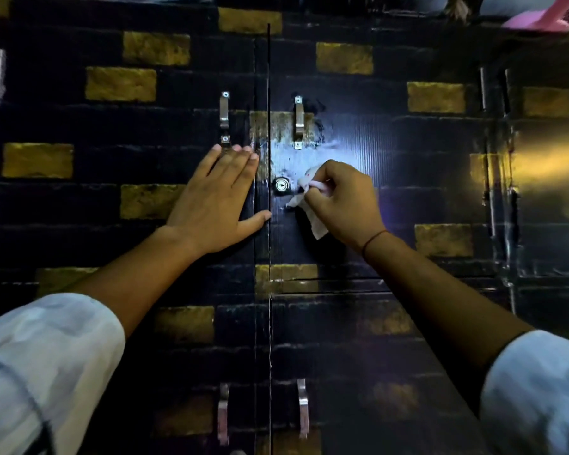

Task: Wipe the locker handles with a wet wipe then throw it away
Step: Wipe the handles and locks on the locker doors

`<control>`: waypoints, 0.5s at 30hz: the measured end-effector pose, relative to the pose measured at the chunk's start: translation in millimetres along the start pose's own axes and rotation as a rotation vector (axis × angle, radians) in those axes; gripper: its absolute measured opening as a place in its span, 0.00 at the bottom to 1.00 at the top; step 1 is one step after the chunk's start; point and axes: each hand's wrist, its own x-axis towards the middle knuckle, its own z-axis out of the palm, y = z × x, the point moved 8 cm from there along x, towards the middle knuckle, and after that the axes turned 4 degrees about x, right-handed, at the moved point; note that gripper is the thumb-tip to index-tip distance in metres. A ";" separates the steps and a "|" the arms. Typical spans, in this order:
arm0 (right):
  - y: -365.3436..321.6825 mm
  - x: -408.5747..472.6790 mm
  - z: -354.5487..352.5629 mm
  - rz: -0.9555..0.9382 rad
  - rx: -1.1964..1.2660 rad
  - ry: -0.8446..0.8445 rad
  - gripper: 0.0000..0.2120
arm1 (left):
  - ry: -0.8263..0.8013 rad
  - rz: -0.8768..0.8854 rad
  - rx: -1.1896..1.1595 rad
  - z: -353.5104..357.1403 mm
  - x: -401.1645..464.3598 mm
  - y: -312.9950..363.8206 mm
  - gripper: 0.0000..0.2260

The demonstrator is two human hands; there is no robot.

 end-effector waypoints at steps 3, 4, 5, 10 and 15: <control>2.9 -23.2 3.4 0.039 0.051 -0.064 0.05 | -0.026 -0.029 -0.065 -4.8 -20.8 9.9 0.41; 3.8 -32.4 6.2 0.047 0.088 -0.093 0.06 | -0.037 -0.039 -0.096 -6.4 -28.3 14.4 0.40; 4.4 -42.3 9.1 0.054 0.124 -0.121 0.09 | -0.050 -0.049 -0.125 -7.5 -35.6 19.3 0.39; 4.6 -99.5 25.0 0.142 0.177 -0.203 0.17 | -0.120 -0.074 -0.204 -9.0 -81.6 43.6 0.36; -11.4 -159.7 45.3 0.188 0.195 -0.317 0.13 | -0.158 -0.118 -0.261 -3.1 -139.0 55.5 0.30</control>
